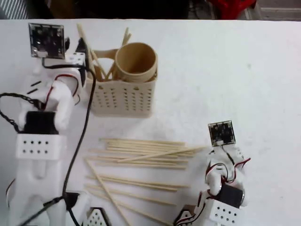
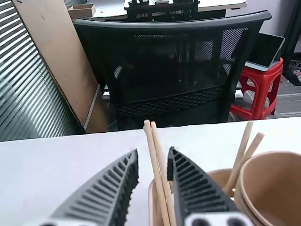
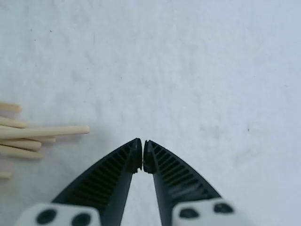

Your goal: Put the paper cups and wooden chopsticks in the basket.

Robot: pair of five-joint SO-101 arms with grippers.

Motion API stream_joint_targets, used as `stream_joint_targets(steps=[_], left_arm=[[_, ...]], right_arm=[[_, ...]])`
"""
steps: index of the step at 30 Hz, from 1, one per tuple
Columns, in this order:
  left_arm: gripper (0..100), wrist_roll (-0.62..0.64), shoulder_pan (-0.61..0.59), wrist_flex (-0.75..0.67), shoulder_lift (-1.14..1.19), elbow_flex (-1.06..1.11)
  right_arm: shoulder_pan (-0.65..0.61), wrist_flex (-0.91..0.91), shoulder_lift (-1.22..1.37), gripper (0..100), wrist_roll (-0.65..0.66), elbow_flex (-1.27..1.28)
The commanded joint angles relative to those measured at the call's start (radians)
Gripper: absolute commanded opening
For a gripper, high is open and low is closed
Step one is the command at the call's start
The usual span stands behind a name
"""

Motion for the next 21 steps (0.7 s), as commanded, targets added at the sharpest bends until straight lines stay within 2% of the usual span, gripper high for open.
stream_joint_targets(steps=[1, 8, 12, 14, 18, 21], left_arm=[[11, 0.011, -0.008, 0.160, -0.031, -0.192], [11, 0.002, -0.008, 0.512, -0.039, -0.459], [11, 0.000, -0.004, 0.652, -0.116, -0.463], [11, -0.041, 0.058, 0.686, -0.170, -0.420], [11, -0.278, 0.329, 0.753, -0.222, -0.247], [12, -0.347, 0.456, 0.735, -0.176, -0.044]], right_arm=[[0.007, 0.007, -0.010, 2.5, 0.006, 0.006], [0.007, 0.007, -0.010, 2.5, 0.006, 0.006], [0.007, 0.007, -0.010, 2.5, 0.006, 0.006], [0.007, 0.007, -0.010, 2.5, 0.006, 0.006], [0.007, 0.007, -0.010, 2.5, 0.006, 0.006], [0.007, 0.007, -0.010, 2.5, 0.006, 0.006]])
